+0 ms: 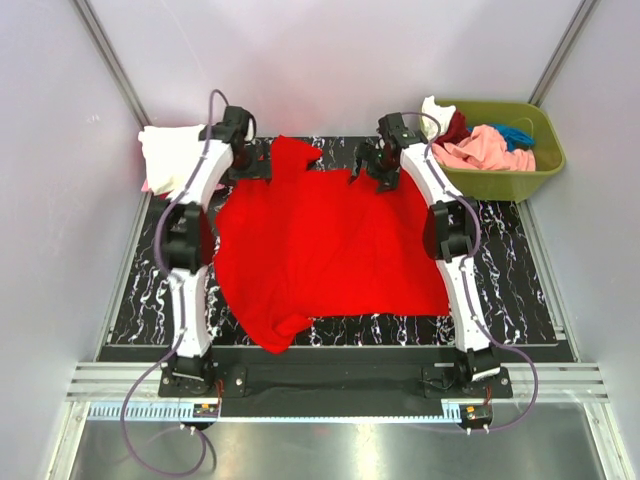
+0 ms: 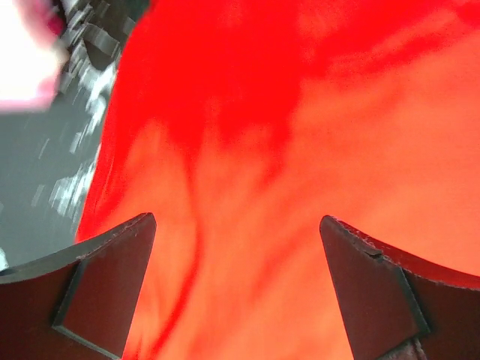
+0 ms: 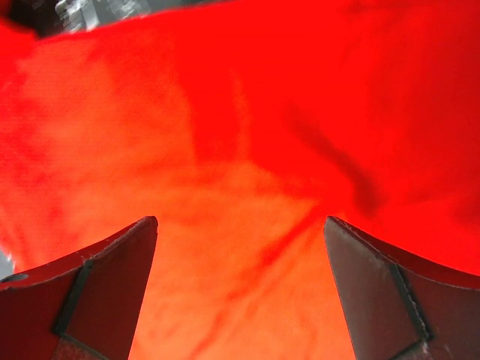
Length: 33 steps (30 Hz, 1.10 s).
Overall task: Fold and stack the t-shirts
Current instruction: Flatten the tshirt out, then fold the tshirt
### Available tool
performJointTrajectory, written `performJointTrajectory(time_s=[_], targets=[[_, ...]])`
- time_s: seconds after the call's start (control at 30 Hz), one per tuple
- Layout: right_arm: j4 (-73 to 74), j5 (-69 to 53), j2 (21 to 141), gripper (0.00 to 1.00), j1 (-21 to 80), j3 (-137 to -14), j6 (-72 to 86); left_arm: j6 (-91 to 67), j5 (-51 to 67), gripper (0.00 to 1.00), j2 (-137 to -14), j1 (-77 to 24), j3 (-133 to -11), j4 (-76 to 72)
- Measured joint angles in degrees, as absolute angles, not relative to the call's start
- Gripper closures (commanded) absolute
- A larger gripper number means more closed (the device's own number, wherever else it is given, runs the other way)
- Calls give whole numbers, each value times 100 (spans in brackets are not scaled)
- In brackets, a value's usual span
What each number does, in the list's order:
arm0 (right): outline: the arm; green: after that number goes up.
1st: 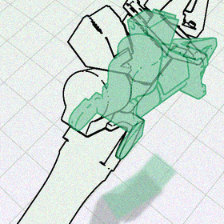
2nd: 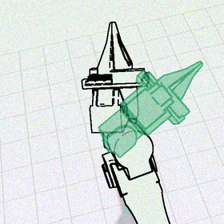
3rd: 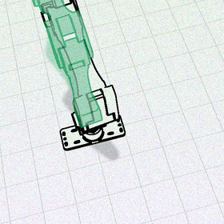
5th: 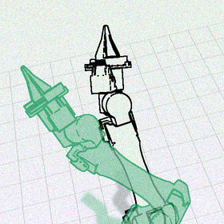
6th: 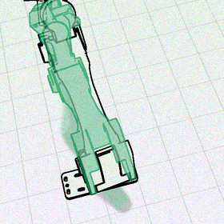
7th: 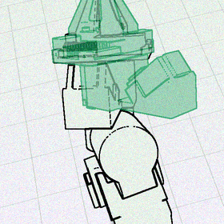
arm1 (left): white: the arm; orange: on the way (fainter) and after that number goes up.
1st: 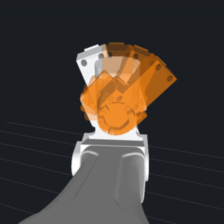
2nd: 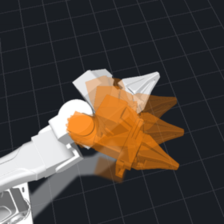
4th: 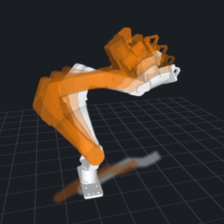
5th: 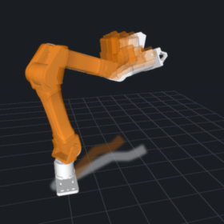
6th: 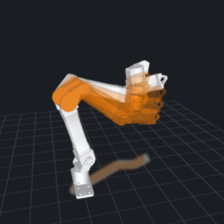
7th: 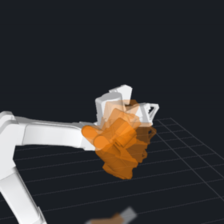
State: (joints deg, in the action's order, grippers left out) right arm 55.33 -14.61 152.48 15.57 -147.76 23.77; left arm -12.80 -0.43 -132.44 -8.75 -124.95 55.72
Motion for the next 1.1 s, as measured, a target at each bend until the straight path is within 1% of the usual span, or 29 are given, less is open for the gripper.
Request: performJointTrajectory(time_s=[0.07,0.13,0.2,0.3,0.43,0.5,0.57,0.63,0.73,0.83,0.9,1.1], targets=[[5524,-1487,14816,0,1594,-14385,2338,-1343,-45,1,-12446,-917,-11922,5505],[5446,-1474,14232,0,1658,-13874,2307,-1424,-71,1,-11362,-998,-11153,5428],[5358,-1455,13393,0,1780,-13124,2290,-1538,-113,1,-10178,-1120,-10289,5328],[5006,-1444,11935,0,2056,-11734,2333,-1927,-215,1,-8436,-1531,-8737,5057],[4025,-1597,9915,0,2493,-9365,2696,-2663,-283,1,-7000,-2502,-6632,4869],[3382,-1835,9032,0,2633,-7918,3046,-3197,-242,1,-6582,-3089,-5529,4910],[2939,-1903,8460,0,2744,-6735,3334,-3695,-259,2,-6305,-3623,-4744,4941],[2585,-1907,8132,0,2915,-5704,3614,-4268,-290,3,-5981,-4219,-4147,4974],[2123,-1949,7918,0,3214,-4565,4010,-5094,-401,5,-5537,-5011,-3649,4971],[1776,-1964,7730,0,3367,-3964,4278,-5863,-537,12,-5284,-5666,-3334,4825],[1557,-1957,7609,0,3450,-3774,4403,-6344,-604,17,-5155,-5992,-3070,4646],[834,-1931,7570,0,3579,-3621,4501,-7083,-749,26,-5192,-6361,-2565,4211]])
